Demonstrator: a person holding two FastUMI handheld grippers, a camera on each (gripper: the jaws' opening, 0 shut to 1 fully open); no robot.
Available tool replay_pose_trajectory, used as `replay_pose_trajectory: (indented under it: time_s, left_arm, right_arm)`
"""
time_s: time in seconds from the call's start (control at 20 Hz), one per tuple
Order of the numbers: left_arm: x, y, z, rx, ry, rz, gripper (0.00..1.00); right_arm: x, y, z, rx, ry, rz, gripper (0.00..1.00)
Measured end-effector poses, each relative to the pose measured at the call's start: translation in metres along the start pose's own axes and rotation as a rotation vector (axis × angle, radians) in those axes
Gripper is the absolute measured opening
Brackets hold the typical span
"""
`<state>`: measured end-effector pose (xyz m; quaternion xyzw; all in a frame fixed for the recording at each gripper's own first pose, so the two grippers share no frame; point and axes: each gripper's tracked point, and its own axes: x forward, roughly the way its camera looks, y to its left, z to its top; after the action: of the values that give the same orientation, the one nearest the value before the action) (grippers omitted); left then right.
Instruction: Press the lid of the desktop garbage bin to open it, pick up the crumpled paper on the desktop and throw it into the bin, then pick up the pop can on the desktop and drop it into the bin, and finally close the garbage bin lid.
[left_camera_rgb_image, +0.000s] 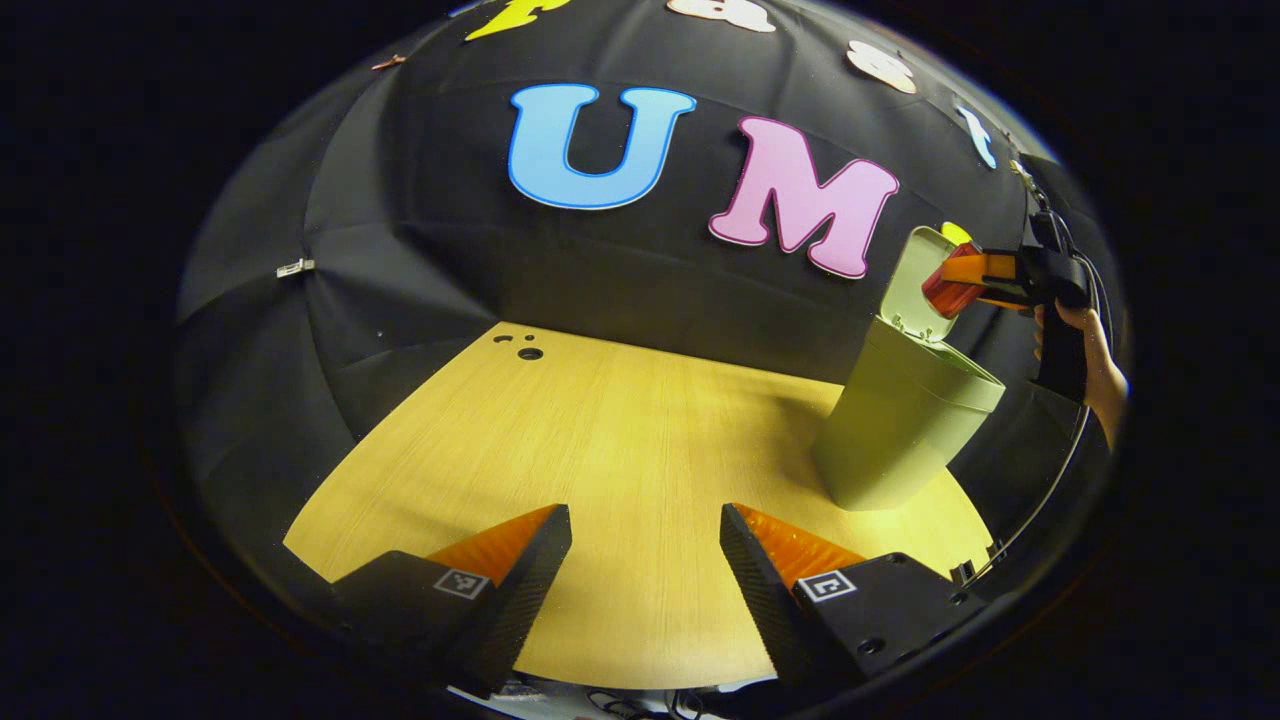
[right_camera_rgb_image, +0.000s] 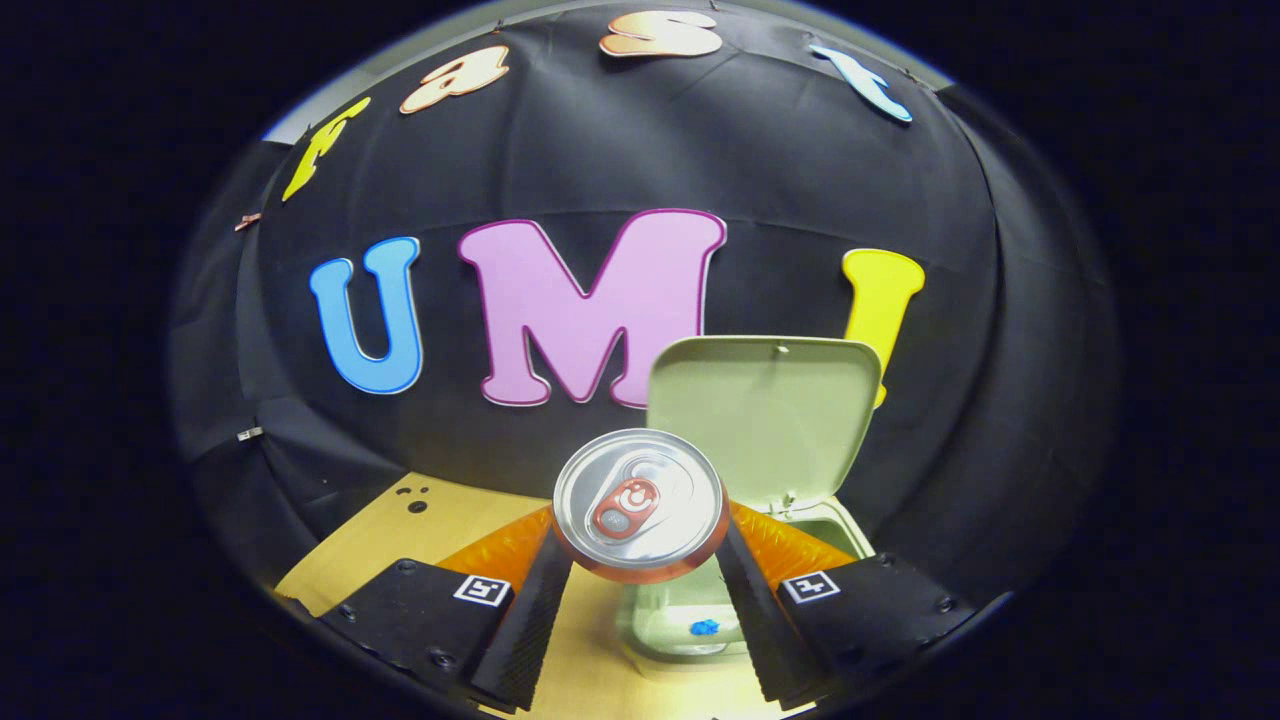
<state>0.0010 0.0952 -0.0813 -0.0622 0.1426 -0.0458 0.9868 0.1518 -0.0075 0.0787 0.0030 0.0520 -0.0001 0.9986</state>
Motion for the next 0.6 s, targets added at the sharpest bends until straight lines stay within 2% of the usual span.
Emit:
replay_pose_trajectory:
  time_s: [0.25,0.6]
  left_arm:
    - [0.013,-0.038,-0.007,0.004,-0.017,0.021,0.96]
    - [0.028,-0.098,-0.040,0.031,0.004,0.010,0.96]
  right_arm:
    - [0.017,-0.036,-0.022,0.009,0.031,0.010,0.83]
    - [0.038,-0.044,-0.071,0.001,0.096,0.072,0.83]
